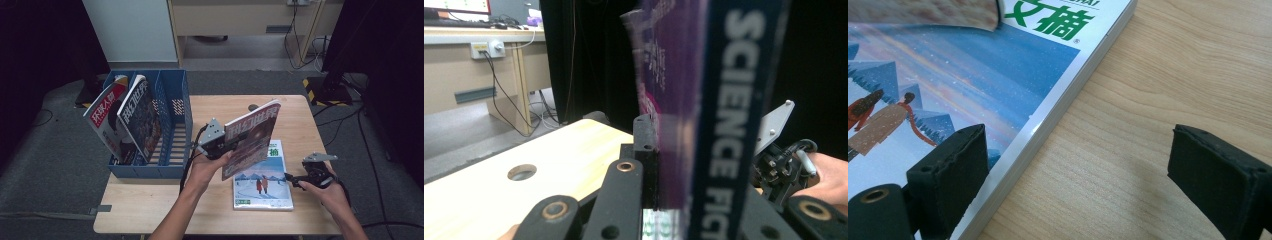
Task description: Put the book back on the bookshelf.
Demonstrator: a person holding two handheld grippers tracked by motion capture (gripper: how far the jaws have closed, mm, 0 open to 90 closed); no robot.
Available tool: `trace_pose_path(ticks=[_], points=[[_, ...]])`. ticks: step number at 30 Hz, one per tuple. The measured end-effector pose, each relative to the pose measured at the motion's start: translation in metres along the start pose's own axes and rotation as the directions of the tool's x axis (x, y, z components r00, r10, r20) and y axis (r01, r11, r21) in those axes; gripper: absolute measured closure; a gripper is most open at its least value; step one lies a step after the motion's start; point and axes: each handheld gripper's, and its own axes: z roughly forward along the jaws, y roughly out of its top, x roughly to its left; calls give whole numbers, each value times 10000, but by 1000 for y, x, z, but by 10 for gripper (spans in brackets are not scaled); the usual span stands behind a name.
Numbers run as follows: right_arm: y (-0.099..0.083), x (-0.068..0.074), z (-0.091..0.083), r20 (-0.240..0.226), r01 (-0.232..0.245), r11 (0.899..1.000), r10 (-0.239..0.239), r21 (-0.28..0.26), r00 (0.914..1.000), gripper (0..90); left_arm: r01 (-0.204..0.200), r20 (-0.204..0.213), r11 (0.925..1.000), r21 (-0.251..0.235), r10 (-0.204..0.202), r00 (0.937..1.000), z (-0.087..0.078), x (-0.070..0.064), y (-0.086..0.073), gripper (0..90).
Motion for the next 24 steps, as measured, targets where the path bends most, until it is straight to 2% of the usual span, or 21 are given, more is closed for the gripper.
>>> trace_pose_path(ticks=[1, 6, 13, 24], points=[[0, 1, 0, 12, -176, 9998, 176, -12, 9998, 98, -10, -25, 10000, -30, 10, 10000, -1, 1, 1, 840], [-1, 1, -1, 90, -167, 9999, 167, -17, 9998, 98, -117, -178, 9998, -138, 115, 9998, -11, 2, 10, 840], [-1, 3, -4, 173, -394, 9991, 396, -157, 9991, 100, -138, -383, 9996, -253, 128, 9992, -23, 5, 20, 841], [-2, 1, -5, 399, -525, 9985, 530, -119, 9978, 102, -244, -664, 9991, -338, 221, 9975, -41, 10, 27, 841]])
